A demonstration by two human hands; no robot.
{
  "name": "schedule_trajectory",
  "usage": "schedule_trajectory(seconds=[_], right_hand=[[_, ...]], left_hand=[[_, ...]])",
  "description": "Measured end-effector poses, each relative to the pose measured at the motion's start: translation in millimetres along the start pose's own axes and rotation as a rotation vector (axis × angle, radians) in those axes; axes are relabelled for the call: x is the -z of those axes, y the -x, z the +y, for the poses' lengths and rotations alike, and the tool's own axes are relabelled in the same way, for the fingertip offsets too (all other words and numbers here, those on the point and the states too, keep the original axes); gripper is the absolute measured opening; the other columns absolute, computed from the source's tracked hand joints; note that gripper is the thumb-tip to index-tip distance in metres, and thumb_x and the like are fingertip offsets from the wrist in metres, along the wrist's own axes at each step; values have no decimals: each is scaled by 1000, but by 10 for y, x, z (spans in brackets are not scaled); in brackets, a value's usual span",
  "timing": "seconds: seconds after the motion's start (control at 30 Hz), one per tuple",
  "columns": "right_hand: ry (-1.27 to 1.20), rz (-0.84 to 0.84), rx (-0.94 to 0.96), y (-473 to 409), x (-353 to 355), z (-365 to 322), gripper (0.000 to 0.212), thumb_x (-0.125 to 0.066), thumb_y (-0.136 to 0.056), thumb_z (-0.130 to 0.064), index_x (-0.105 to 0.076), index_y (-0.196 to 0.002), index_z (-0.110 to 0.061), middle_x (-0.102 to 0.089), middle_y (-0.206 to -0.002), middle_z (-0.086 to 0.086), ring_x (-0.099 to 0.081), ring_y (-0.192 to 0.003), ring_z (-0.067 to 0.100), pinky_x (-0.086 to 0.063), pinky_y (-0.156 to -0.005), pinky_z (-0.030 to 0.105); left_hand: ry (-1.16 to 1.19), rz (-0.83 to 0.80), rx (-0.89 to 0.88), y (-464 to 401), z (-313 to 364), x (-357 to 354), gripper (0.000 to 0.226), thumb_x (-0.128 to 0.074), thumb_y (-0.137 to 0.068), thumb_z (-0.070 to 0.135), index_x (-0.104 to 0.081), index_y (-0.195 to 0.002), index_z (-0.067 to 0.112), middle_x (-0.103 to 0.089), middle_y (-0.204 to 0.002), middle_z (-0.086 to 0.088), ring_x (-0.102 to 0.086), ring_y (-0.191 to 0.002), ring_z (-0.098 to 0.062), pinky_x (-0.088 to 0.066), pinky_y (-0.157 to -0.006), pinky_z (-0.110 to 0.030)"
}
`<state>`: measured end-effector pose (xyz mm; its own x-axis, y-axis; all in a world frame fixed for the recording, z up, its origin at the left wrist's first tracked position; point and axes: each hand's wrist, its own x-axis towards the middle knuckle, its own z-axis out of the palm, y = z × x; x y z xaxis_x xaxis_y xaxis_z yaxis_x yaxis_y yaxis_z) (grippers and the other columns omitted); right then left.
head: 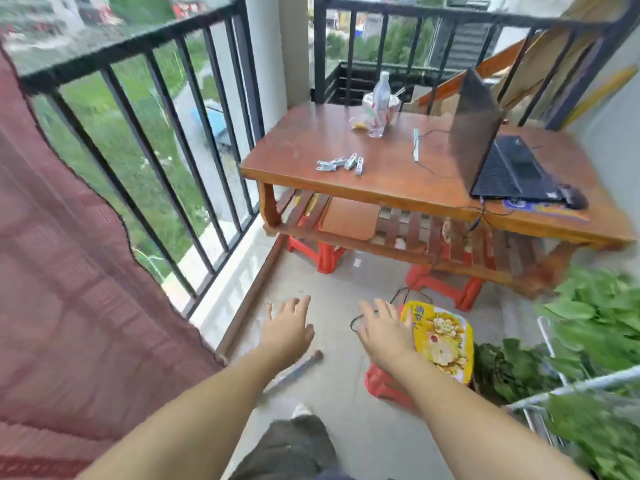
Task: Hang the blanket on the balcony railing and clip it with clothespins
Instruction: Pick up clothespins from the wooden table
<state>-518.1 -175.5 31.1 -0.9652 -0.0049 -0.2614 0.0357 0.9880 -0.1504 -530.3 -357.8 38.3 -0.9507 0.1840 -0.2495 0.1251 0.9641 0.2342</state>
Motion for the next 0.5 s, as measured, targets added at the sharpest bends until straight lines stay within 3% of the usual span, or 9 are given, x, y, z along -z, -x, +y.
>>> schedule_trajectory(seconds=[0.3, 0.5], right_hand=[[-75, -93, -138, -1742, 576, -53, 49, -26, -97, -36, -19, -145, -25, -18, -155, 6, -19, -141, 24, -8, -115, 54], [-77, -97, -39, -3109, 827, -94, 49, -28, -96, -34, -21, -144, -24, -22, -153, 6, -21, -140, 25, -10, -115, 54]], left_hand=[[1, -45, -63, -1761, -189, 759, 54, -39, -92, 26, -23, -143, 18, -35, -146, -6, -29, -136, -24, -20, -114, -46], [42, -23, -35, -2860, -338, 931, 55, -38, -92, 29, -22, -143, 19, -36, -144, -7, -30, -136, -26, -22, -114, -43]])
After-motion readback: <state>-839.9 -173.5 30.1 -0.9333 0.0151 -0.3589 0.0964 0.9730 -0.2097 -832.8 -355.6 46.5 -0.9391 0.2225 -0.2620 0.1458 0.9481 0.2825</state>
